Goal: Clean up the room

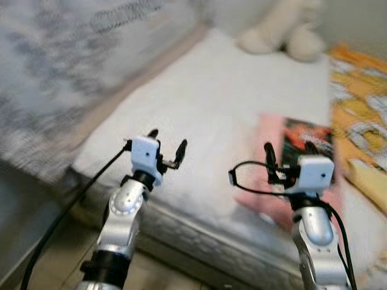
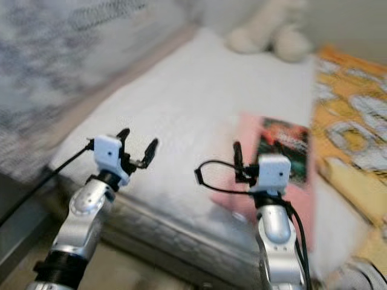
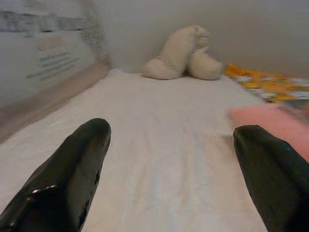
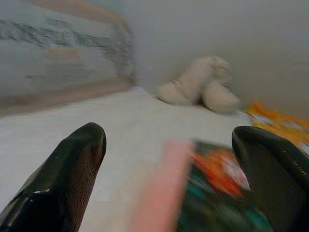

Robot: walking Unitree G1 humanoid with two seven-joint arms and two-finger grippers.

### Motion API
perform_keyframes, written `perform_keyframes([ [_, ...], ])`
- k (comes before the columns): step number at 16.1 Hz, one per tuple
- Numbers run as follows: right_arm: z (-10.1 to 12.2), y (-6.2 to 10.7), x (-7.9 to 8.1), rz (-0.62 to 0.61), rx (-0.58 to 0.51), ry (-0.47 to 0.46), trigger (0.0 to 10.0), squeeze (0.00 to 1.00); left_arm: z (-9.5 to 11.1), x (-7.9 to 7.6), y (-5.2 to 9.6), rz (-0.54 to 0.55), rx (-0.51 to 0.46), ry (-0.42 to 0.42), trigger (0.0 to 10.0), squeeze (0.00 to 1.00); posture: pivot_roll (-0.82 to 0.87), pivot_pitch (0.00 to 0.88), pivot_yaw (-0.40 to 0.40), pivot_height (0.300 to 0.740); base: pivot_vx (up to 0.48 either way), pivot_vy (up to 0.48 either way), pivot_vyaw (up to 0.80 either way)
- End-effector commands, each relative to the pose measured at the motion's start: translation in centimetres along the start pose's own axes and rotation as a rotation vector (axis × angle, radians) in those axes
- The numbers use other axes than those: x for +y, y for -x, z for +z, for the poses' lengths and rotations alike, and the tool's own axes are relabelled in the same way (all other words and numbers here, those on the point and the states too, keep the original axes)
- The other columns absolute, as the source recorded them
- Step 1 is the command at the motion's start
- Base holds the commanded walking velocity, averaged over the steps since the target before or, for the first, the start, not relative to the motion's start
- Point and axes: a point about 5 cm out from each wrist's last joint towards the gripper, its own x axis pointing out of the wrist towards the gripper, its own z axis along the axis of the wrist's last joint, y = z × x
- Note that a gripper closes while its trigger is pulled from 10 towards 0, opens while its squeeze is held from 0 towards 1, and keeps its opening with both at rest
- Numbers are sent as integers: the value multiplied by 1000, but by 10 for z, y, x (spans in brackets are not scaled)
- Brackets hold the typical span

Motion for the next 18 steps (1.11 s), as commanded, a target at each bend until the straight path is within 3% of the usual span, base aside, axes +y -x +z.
perform_keyframes([
  [1, -3, 0, -3, -33, 19, -9, 10000, 0, 2, -5, -2, -18, -14, 4, 10000, 0, 105, 0, -27, 732, 0, 0, -731],
  [3, -18, 4, -14, -127, 117, -108, 10000, 0, 3, -10, -2, -39, -17, -5, 10000, 0, 103, 0, -25, 732, 0, 0, -738],
  [4, -26, 9, -21, -175, 165, -142, 10000, 0, 3, -10, -1, -48, -25, 28, 10000, 0, 104, 0, -23, 732, 0, 0, -738],
  [6, -20, 10, -13, -99, 112, -50, 10000, 0, 6, -10, -1, -47, -51, 30, 10000, 0, 99, 0, -22, 732, 0, -456, -731],
  [8, -14, 8, -4, -52, 75, -17, 10000, 0, 13, -16, -4, -63, -90, 24, 10000, 0, 98, 0, -25, 732, 0, -427, -734],
  [11, -14, 4, -6, -53, 82, -13, 10000, 0, 20, -28, -6, -84, -127, 35, 10000, 0, 99, 0, -32, 732, 0, -420, -733],
  [15, -17, 3, -8, -53, 92, -9, 10000, 0, 22, -29, -5, -99, -142, 40, 10000, 0, 100, 0, -34, 732, 0, -418, -734],
  [18, -17, 3, -4, -45, 92, -14, 10000, 0, 23, -29, -5, -103, -137, 25, 10000, 0, 101, 0, -35, 732, 316, -340, -731],
])
